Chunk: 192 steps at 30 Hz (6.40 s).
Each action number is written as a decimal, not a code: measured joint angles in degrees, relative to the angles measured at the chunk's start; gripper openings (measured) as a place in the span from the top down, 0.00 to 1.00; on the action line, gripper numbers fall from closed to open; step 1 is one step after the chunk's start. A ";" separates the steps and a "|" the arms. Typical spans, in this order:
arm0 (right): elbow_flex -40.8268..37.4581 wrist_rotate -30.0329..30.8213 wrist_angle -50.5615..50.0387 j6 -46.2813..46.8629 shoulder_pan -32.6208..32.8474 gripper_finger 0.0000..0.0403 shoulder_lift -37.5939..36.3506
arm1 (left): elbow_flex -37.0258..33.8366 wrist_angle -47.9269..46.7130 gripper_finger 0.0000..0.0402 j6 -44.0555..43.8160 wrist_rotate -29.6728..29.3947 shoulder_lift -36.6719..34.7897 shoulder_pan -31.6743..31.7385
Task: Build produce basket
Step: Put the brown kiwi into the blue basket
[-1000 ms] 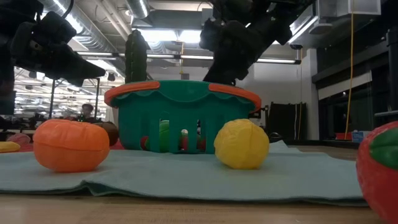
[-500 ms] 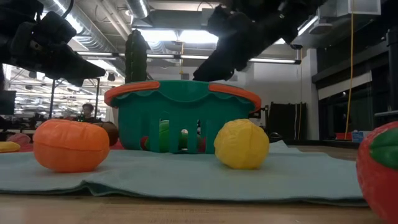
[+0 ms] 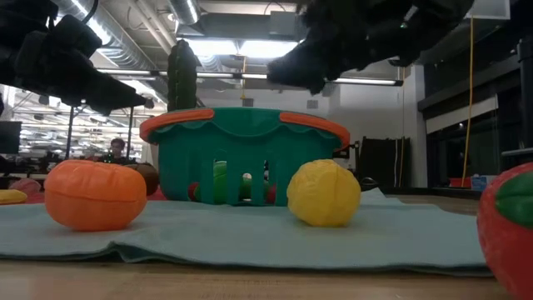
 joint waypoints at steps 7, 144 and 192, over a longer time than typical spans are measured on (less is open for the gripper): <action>-12.86 6.03 14.86 -1.01 0.03 0.57 -8.03 | 0.00 0.10 0.38 -0.51 0.33 0.00 -0.06; -23.54 8.88 26.35 -1.07 -3.53 0.57 -10.25 | 32.26 -27.25 0.43 -6.61 2.94 64.85 11.34; -23.54 8.86 26.09 -0.83 -3.53 0.57 -10.23 | 17.38 -12.14 0.43 0.15 9.10 13.70 11.69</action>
